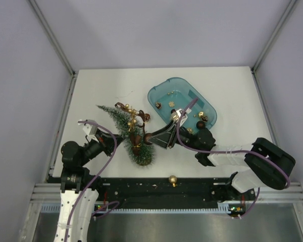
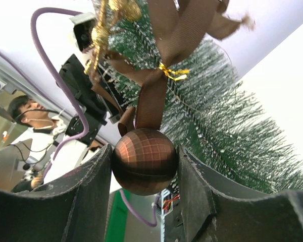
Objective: Decorate the small christmas tree
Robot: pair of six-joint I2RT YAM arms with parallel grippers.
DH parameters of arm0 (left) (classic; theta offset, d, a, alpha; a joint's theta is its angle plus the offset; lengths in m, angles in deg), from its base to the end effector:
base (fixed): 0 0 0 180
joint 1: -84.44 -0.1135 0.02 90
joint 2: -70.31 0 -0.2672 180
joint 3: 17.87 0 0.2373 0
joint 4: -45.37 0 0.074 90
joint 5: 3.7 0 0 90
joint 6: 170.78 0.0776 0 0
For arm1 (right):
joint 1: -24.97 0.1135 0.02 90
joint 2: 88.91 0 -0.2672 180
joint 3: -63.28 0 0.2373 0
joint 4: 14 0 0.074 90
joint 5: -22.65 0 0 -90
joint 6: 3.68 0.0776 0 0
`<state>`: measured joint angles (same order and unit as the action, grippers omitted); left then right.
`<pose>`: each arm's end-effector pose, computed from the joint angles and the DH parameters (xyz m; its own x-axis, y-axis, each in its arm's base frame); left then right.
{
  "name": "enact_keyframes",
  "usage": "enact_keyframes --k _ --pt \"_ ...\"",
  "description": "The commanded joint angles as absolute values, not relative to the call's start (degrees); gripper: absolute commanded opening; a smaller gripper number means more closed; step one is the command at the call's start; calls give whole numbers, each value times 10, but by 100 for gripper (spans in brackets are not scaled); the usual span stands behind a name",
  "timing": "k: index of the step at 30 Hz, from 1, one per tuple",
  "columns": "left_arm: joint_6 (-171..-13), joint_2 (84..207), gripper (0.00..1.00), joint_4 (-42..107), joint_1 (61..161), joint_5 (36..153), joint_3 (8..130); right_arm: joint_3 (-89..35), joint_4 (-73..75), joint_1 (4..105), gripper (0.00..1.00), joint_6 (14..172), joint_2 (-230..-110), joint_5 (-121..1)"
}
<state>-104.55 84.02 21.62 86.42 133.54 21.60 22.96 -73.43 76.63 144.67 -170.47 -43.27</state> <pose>0.0987 -0.0604 0.2844 -0.2729 -0.2644 -0.9250 0.7067 0.5973 -0.3793 0.1593 0.2525 0.2666 -0.7127 0.3518 -0.6069 -0.6668 -0.0708 0.7419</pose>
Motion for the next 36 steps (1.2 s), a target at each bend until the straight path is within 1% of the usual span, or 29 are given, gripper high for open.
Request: enact_keyframes --k 1,5,15,20,27,32,36 --pt "-1038 816 0 225 865 1333 217 231 -957 774 0 1384 -1665 -473" --pt "-1039 819 0 228 865 1338 216 247 -952 774 0 1362 -1655 -498" --pt "-1040 820 0 229 865 1338 216 285 -973 774 0 1373 -1696 -494" --pt "-1042 819 0 229 865 1337 215 270 -972 776 0 1394 -1692 -449" --pt "-1041 817 0 227 865 1337 216 203 -923 798 0 1385 -1671 -393" --pt "-1040 816 0 226 865 1338 217 195 -900 797 0 1353 -1652 -420" --pt "-1040 817 0 226 866 1339 217 210 -875 796 0 1310 -1634 -467"
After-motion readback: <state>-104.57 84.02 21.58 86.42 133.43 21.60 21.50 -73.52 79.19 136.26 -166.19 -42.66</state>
